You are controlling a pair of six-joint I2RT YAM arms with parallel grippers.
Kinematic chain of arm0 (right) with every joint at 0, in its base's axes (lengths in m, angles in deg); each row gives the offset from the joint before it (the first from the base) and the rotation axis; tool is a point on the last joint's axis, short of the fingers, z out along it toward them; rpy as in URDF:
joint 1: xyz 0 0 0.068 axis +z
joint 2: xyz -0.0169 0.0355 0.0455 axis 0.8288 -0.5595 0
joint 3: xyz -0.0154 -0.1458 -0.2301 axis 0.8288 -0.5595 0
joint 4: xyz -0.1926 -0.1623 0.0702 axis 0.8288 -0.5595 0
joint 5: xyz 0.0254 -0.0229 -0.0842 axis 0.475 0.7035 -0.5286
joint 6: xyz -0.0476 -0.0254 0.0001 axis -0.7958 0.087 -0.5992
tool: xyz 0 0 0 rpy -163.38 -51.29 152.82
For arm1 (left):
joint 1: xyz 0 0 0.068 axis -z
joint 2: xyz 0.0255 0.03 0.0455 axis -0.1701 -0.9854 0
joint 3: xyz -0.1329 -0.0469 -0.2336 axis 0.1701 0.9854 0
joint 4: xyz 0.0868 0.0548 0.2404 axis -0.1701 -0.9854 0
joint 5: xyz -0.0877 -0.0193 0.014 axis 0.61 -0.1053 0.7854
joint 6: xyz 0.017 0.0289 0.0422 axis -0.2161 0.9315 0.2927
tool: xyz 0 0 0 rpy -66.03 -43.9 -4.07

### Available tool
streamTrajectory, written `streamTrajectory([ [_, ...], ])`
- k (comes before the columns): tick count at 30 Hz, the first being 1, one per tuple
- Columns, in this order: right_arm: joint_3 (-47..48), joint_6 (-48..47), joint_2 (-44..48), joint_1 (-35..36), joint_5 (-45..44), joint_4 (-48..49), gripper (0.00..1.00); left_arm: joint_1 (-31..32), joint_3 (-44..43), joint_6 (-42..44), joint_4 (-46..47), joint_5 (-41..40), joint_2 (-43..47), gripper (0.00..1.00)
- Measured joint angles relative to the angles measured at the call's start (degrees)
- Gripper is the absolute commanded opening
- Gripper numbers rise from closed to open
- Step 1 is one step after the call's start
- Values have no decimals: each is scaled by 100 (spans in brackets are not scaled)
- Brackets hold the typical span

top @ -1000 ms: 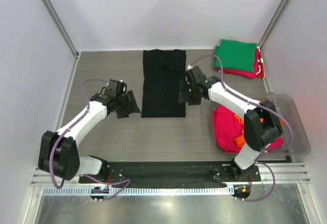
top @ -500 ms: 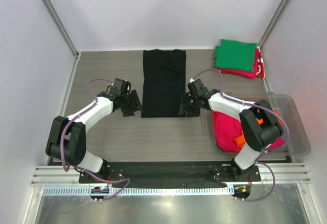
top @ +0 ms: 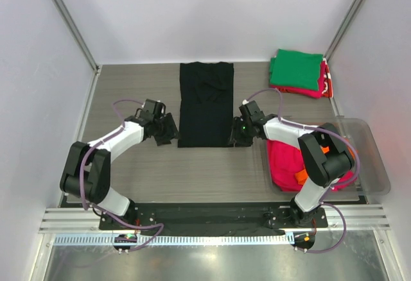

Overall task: Fold and stack the t-shirts
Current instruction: Fold the tshirt

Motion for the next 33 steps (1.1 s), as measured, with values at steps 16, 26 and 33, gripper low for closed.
streamTrajectory([
  [16,-280,101,-52,-15,219,570,9,2,466,-299,619,197,-382,46],
  [26,-306,94,-63,-15,273,640,1,11,557,-549,1080,282,-540,21],
  [33,-310,85,-63,-20,302,651,1,35,614,-769,1228,295,-603,0],
])
